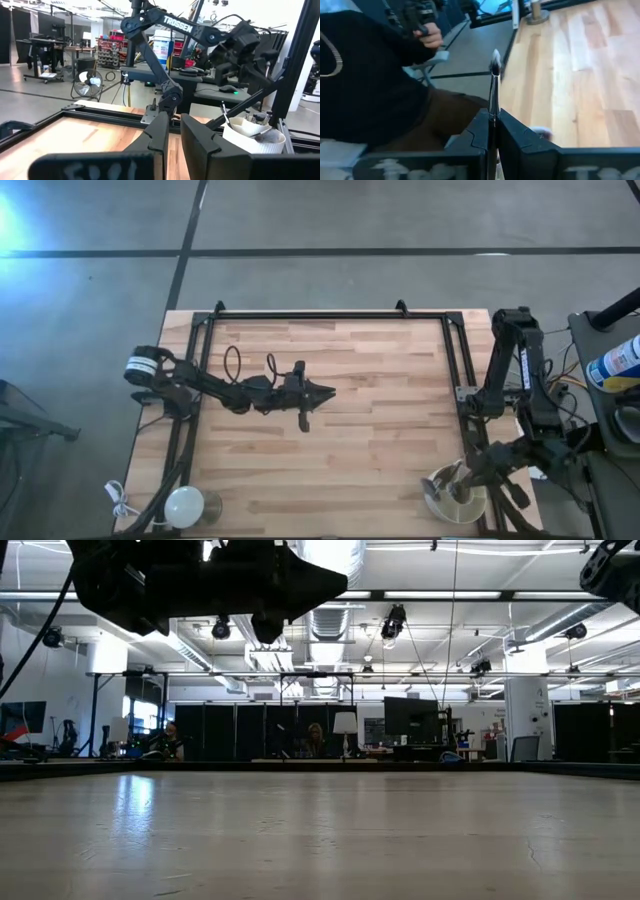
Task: Put items in baskets/containers
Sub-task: Put the black eyeshadow brush into the white organizer, then return to Home Position
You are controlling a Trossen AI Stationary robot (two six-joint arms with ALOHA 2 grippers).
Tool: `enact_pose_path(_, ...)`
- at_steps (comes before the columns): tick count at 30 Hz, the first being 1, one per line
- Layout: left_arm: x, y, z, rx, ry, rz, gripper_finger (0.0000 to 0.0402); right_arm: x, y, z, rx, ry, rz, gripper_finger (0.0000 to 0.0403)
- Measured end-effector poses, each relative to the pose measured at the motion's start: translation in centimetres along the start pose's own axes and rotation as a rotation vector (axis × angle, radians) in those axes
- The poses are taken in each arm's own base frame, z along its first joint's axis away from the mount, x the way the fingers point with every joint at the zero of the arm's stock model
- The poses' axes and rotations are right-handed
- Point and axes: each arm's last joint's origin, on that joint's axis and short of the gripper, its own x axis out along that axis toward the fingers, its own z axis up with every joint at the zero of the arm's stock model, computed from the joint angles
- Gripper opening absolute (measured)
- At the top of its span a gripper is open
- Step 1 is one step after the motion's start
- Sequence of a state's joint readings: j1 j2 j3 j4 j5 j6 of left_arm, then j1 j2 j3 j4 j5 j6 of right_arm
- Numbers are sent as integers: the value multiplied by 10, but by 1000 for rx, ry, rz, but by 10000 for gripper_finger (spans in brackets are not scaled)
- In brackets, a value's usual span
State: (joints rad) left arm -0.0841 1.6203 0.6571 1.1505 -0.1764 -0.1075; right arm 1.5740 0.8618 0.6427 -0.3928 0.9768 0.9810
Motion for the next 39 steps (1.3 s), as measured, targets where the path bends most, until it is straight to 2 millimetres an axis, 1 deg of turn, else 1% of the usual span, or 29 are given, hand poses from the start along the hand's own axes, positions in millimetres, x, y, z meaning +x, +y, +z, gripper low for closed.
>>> enact_pose_path(5,0,0,0,-10,0,0,45,8,0,-13,-12,19,-70,13)
enact_pose_path(9,0,0,0,-35,1,0,45,11,-2,-20,-18,36,-108,15)
enact_pose_path(18,0,-1,-2,-45,20,0,45,11,-2,-20,-4,36,-109,75)
enact_pose_path(24,0,-1,-3,-44,31,2,45,11,-1,-20,7,43,-104,89)
enact_pose_path(27,-1,0,-4,-45,33,2,45,11,-1,-20,13,47,-98,86)
enact_pose_path(30,-1,0,-5,-46,42,3,45,10,-2,-18,22,48,-92,74)
enact_pose_path(36,-2,0,-9,-40,77,6,45,12,-9,-7,39,21,-118,37)
enact_pose_path(39,-2,0,-9,-40,85,-18,45,16,-14,0,19,47,-123,15)
